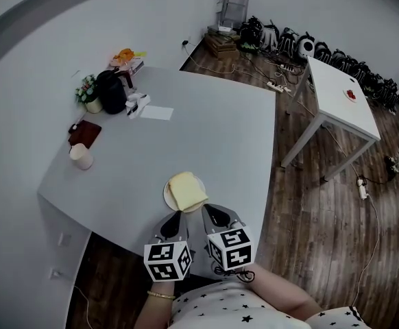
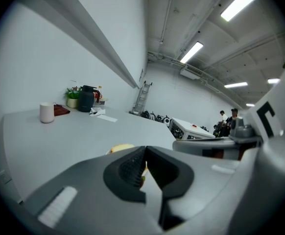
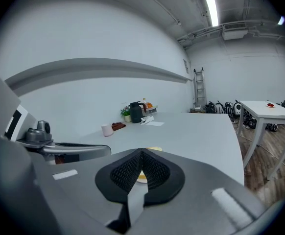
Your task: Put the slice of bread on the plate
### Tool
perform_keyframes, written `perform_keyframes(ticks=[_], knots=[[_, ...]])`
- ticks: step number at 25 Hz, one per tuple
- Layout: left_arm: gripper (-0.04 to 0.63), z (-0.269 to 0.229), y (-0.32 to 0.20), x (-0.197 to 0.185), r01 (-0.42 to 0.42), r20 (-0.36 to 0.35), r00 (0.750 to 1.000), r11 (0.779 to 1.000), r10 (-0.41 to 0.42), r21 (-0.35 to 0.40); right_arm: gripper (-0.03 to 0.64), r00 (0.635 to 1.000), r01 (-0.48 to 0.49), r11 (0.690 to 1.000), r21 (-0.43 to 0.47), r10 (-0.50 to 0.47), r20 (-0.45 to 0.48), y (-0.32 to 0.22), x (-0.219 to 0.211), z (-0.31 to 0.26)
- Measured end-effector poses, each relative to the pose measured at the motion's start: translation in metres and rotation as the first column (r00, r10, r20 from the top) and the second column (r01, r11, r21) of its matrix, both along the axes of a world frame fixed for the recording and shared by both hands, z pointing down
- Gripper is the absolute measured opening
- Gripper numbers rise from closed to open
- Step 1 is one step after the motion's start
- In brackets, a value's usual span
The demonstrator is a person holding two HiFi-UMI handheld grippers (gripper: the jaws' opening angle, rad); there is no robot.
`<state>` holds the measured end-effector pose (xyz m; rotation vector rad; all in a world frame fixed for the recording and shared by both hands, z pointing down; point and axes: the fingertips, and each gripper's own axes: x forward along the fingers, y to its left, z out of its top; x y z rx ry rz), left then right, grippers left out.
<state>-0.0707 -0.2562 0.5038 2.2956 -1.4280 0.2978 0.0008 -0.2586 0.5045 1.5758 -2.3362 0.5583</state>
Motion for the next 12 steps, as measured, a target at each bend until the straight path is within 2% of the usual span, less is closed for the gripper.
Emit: perform_keyframes(ticks=[12], knots=[[0.008,-0.0062,0.002,0.0071,-0.004,0.004,1.0,1.0,0.004,0.013,-0.002,1.0,0.007,1.0,0.014,-0.007,-0.006,0.008,0.0044,-0.0065]])
